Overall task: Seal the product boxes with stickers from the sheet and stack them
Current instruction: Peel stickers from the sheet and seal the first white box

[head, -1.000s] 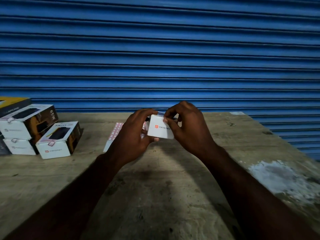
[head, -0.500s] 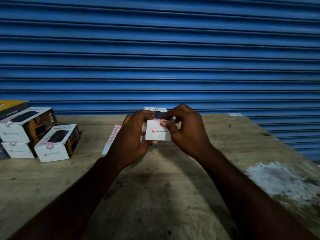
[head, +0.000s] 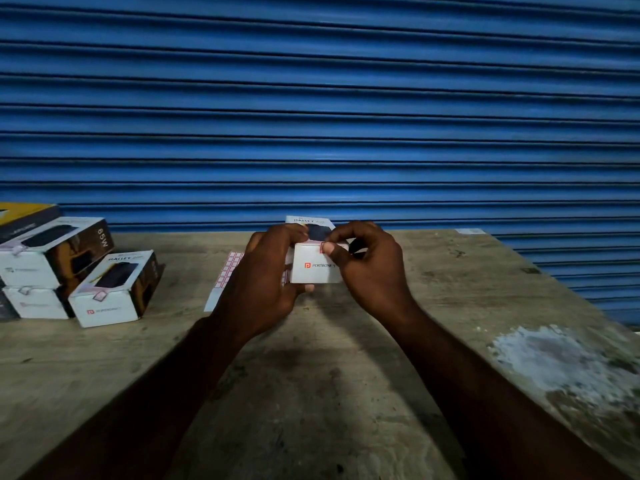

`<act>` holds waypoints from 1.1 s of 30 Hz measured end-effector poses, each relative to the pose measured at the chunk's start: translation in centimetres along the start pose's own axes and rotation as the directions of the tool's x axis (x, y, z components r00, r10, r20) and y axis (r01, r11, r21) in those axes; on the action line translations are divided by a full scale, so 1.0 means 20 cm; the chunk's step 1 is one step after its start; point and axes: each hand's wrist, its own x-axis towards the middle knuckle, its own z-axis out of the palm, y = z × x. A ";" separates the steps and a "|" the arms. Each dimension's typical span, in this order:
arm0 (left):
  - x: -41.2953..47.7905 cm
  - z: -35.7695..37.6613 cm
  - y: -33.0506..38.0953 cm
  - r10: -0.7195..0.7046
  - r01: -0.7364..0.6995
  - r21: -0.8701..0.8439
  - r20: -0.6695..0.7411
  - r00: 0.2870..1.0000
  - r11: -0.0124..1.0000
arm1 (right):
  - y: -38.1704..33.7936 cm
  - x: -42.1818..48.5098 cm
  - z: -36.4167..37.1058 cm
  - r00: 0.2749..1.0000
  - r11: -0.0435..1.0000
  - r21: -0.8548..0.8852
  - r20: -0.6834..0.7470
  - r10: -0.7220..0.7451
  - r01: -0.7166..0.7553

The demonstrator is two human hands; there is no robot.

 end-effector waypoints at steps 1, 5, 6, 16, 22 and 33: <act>0.00 0.00 0.00 0.007 -0.007 0.005 -0.006 1.000 1.000 | 0.00 0.00 0.00 1.000 1.000 -0.017 -0.006 -0.005 0.005; 0.00 -0.01 0.03 0.036 -0.034 0.037 -0.033 0.999 0.999 | 0.00 -0.02 0.02 0.999 0.999 -0.034 -0.040 -0.012 0.010; -0.01 -0.01 0.04 0.041 -0.039 0.045 -0.036 0.999 0.998 | 0.00 -0.02 0.02 0.999 1.000 -0.028 -0.043 0.002 -0.003; 0.00 -0.01 0.06 0.090 -0.084 0.083 -0.076 0.993 0.993 | -0.04 -0.05 0.07 0.980 0.977 0.128 -0.082 0.180 -0.169; 0.00 -0.01 0.06 0.134 -0.128 0.070 -0.090 0.987 0.989 | -0.08 -0.03 0.04 0.942 0.832 0.446 0.101 0.320 -0.330; 0.01 -0.01 0.05 0.172 -0.172 0.000 -0.100 0.980 0.985 | -0.02 0.03 -0.02 0.759 0.583 0.486 0.451 0.470 -0.651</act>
